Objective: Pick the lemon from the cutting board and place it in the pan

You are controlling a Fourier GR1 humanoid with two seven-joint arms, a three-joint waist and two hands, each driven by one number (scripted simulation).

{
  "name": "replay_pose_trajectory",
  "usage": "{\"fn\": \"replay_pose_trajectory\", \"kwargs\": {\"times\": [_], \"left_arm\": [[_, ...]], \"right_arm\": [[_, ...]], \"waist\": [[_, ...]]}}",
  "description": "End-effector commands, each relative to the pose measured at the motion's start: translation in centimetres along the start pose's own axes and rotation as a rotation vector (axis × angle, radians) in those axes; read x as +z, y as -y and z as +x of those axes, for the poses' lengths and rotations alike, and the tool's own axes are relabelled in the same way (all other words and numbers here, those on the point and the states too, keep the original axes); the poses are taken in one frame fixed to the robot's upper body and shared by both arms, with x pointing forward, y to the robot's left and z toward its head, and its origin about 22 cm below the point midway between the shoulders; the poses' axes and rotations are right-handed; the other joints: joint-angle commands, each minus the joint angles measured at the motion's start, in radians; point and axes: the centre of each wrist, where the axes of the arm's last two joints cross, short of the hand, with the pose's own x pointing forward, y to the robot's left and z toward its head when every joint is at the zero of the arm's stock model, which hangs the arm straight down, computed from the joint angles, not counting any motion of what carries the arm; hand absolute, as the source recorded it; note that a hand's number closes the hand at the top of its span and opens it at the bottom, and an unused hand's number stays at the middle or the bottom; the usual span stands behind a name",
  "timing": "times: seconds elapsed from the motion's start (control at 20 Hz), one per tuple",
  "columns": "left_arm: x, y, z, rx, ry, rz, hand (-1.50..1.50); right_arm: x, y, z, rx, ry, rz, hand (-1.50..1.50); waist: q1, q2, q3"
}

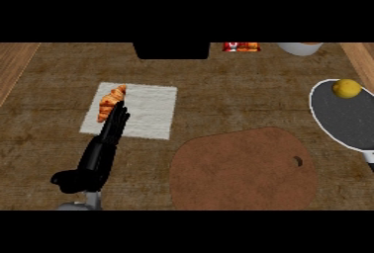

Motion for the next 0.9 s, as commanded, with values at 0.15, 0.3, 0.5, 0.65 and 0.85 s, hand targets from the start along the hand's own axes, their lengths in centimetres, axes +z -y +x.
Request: {"fn": "replay_pose_trajectory", "kwargs": {"times": [0.15, 0.3, 0.5, 0.65, 0.85], "left_arm": [[0.4, -0.4, -0.6, -0.004, -0.026, -0.006, 0.00], [0.4, -0.7, -1.7, 0.010, -0.020, -0.002, 0.00], [0.6, 0.3, 2.1, -0.006, -0.009, 0.008, 0.00], [-0.3, 0.6, 0.2, -0.004, 0.000, 0.001, 0.00], [-0.1, -0.7, -0.8, 0.005, -0.017, 0.004, 0.00]], "right_arm": [[2.4, 1.0, -1.5, 0.022, 0.003, 0.009, -1.50], [2.9, -0.8, -1.9, 0.034, -0.009, 0.061, -1.50], [5.0, 0.0, -2.7, 0.067, -0.013, 0.052, -1.50], [4.4, 1.1, -1.6, 0.100, -0.014, 0.019, -1.50], [3.3, -1.4, -1.1, 0.103, -0.022, 0.021, -1.50]], "waist": [[-0.001, -0.001, 0.000], [-0.005, -0.002, -0.001], [-0.006, -0.004, -0.001], [-0.006, -0.002, -0.001], [-0.004, -0.002, -0.001]]}}
